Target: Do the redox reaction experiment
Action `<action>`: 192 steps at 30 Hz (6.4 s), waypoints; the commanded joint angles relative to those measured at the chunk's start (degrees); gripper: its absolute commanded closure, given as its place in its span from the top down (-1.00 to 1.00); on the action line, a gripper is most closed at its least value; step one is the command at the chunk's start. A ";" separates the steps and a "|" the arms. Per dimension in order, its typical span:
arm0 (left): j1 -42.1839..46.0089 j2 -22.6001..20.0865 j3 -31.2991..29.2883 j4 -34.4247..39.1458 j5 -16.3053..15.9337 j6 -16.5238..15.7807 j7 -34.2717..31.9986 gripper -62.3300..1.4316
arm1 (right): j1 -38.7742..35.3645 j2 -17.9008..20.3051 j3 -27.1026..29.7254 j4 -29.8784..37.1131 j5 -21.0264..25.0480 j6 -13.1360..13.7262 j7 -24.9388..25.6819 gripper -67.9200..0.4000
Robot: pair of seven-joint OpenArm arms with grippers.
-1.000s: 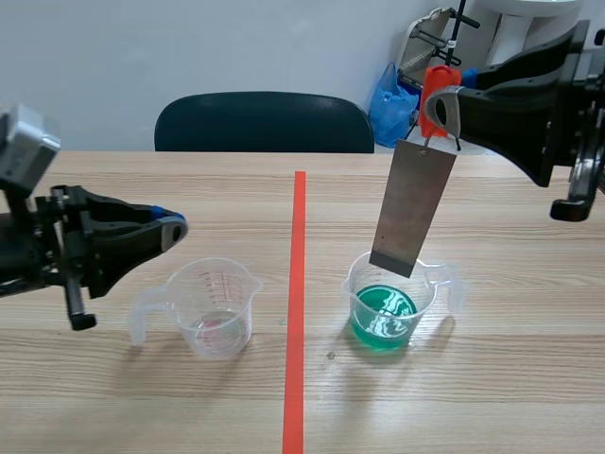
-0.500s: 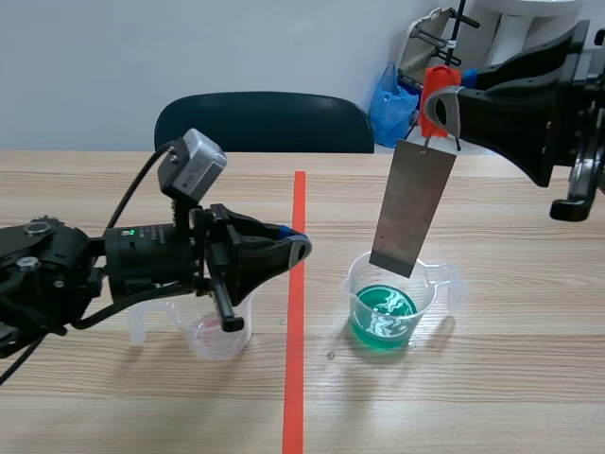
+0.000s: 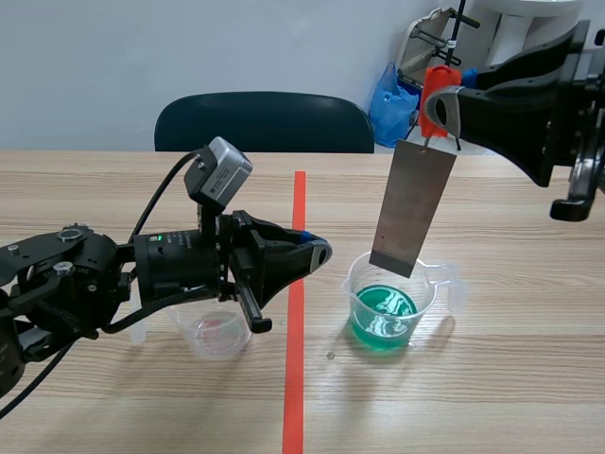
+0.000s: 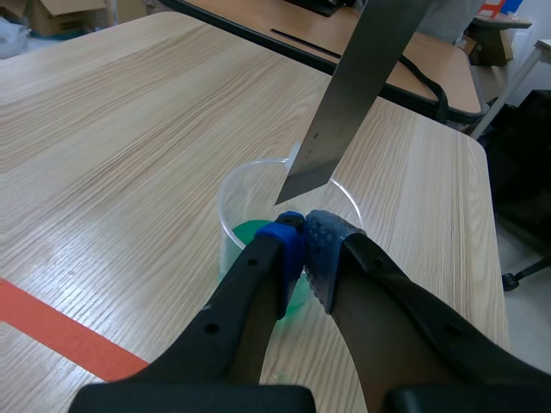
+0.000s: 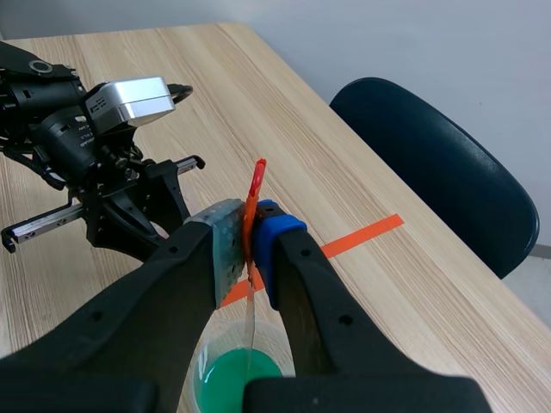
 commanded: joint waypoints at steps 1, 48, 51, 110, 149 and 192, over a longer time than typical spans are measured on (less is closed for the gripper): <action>-0.66 0.00 -0.48 0.79 -0.61 0.70 -0.81 -0.87 | 0.66 0.28 0.90 0.28 0.83 0.02 1.25 -0.97; 86.90 -25.68 -63.65 10.19 4.92 20.17 -54.31 1.00 | 0.66 0.28 0.90 0.28 0.83 0.04 1.27 -0.97; 89.59 -22.45 -65.22 10.47 7.26 21.49 -56.52 1.00 | 0.66 0.28 0.90 0.28 0.83 0.04 1.27 -0.97; 90.69 -12.87 -67.89 17.25 8.48 26.82 -55.71 1.00 | 0.66 0.28 0.90 0.28 0.83 0.20 1.25 -0.97; 90.69 -12.87 -67.89 17.25 8.46 26.82 -56.13 1.00 | 0.66 0.26 0.90 0.28 0.81 0.20 1.27 -0.97; 90.69 -12.87 -67.89 17.25 8.46 26.82 -56.11 1.00 | 0.66 0.15 0.90 0.28 0.81 0.20 1.14 -0.97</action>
